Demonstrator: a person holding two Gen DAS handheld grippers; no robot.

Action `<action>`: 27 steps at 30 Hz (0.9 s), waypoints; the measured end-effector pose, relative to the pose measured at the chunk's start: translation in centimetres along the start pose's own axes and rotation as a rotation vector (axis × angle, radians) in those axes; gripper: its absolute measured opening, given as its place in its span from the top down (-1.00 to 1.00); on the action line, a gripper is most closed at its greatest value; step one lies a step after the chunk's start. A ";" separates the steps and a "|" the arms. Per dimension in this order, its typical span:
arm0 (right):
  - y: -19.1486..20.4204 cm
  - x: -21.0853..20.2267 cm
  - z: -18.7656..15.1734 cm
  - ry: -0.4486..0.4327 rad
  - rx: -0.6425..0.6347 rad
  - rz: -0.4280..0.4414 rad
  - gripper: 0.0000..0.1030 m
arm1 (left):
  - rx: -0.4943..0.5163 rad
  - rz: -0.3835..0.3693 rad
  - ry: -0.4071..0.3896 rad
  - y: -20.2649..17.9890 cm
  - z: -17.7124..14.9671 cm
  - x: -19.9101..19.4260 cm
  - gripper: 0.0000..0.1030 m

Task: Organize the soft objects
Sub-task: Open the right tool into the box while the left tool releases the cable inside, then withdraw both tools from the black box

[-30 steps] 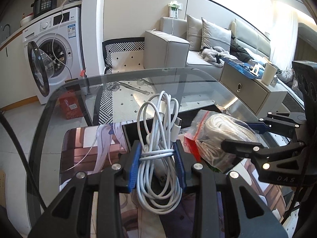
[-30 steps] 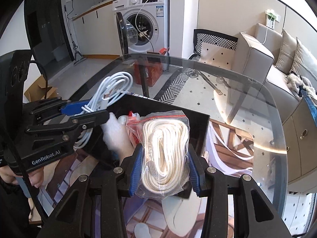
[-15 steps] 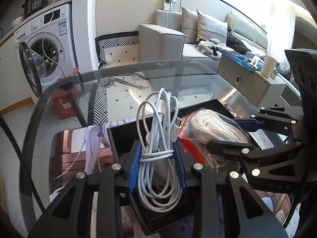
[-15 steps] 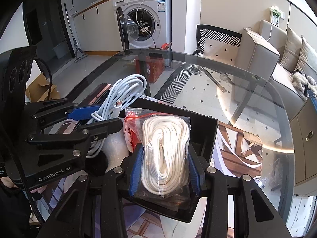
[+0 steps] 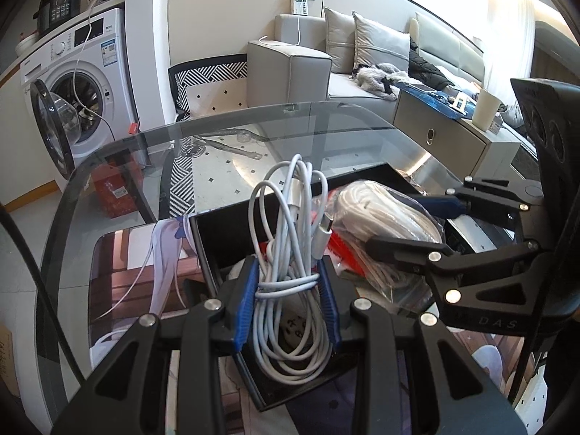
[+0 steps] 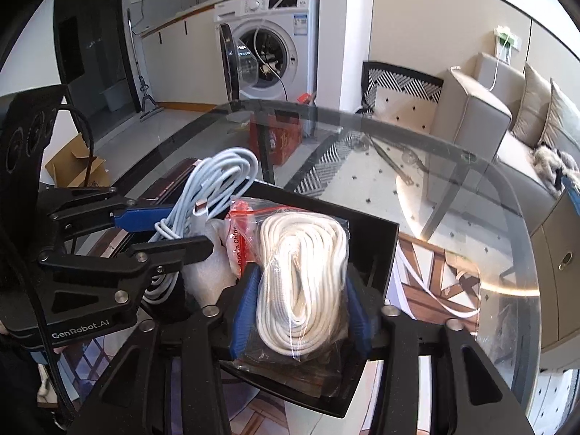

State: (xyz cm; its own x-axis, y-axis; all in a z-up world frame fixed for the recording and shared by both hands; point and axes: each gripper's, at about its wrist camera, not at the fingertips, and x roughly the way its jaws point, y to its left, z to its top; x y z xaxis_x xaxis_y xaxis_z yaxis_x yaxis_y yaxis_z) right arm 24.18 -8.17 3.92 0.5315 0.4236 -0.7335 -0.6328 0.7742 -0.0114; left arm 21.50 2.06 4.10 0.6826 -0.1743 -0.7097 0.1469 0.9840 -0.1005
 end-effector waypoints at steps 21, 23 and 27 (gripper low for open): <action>0.4 -7.0 -3.4 -0.188 0.004 -0.051 -0.98 | -0.019 0.044 -0.134 -0.1 -2.5 -5.8 -0.90; 0.3 -7.2 -3.8 -0.195 0.019 -0.050 -0.99 | -0.023 0.052 -0.146 0.1 -2.9 -6.0 -0.91; 0.1 -7.9 -4.8 -0.225 0.042 -0.048 -0.99 | -0.031 0.071 -0.178 0.1 -3.7 -6.4 -0.98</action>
State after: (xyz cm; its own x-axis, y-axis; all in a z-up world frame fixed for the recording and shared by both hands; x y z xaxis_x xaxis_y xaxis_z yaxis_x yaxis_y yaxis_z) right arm 17.20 -13.68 6.40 0.6751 0.4765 -0.5631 -0.5825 0.8128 -0.0107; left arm 14.51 3.43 6.08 0.8066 -0.1051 -0.5817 0.0735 0.9943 -0.0777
